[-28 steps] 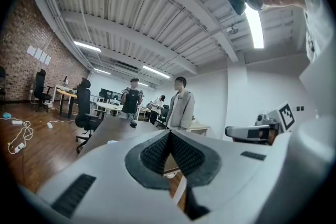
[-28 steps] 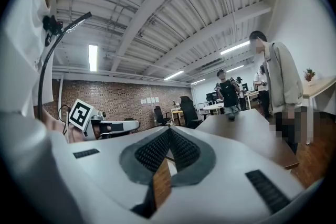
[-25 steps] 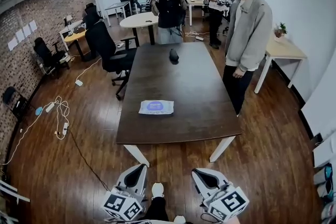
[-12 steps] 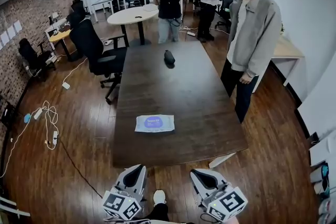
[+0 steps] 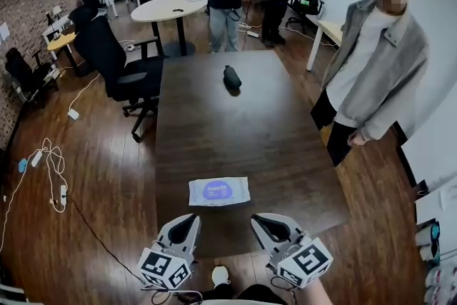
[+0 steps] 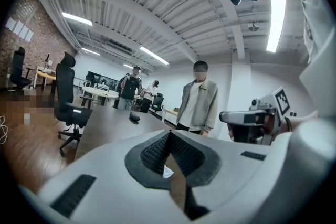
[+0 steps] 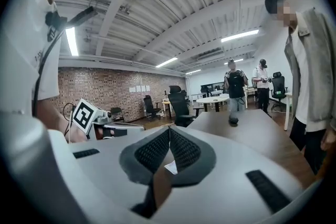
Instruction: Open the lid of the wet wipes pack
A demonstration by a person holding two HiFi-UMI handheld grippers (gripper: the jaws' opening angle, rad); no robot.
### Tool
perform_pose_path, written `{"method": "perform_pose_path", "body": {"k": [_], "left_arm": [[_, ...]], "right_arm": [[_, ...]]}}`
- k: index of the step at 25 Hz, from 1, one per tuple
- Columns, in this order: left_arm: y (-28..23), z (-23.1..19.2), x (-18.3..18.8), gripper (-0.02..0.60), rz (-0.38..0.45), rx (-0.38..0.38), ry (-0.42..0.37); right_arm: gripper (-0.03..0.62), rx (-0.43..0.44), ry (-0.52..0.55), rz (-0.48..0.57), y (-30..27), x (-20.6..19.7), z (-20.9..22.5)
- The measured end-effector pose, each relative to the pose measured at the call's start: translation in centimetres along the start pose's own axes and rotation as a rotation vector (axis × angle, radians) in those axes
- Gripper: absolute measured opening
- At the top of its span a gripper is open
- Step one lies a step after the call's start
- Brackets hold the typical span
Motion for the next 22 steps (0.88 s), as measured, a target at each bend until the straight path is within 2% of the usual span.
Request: {"method": "perform_pose_path", "body": {"k": [7,13,16,19,22], "left_arm": [[-3.5,-4.5,-4.3,0.0,-0.138,0.037,0.013],[-5.9,-7.0,-9.1,0.0,-0.254,0.111,0.031],[-7.1,-8.0,-11.4,0.0,-0.286,0.162,0.06],[-8.2,-8.0,-13.4,0.0,-0.313,0.218,0.11],[-9.4,-8.1,-15.2,0.0,-0.346,0.253,0.154]], "right_arm": [[0.008,0.095,0.05,-0.161,-8.5,-5.1,3.7],[0.008,0.245,0.175,-0.359,-13.4,-9.8,5.6],[0.009,0.327,0.227,-0.404,-15.6,-12.8,6.8],[0.049,0.411,0.276,-0.474,-16.8,-15.3,8.2],[0.109,0.487,0.382,-0.568,-17.7,-17.2,9.3]]}}
Point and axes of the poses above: the fingertips, and each gripper's own axes: y backward along the fingers, z to its right, x out of its top, the point moved 8 cm from there along y, backward along the fingers, and after that the axes turned 9 degrees about z, right-handed, at the moved point
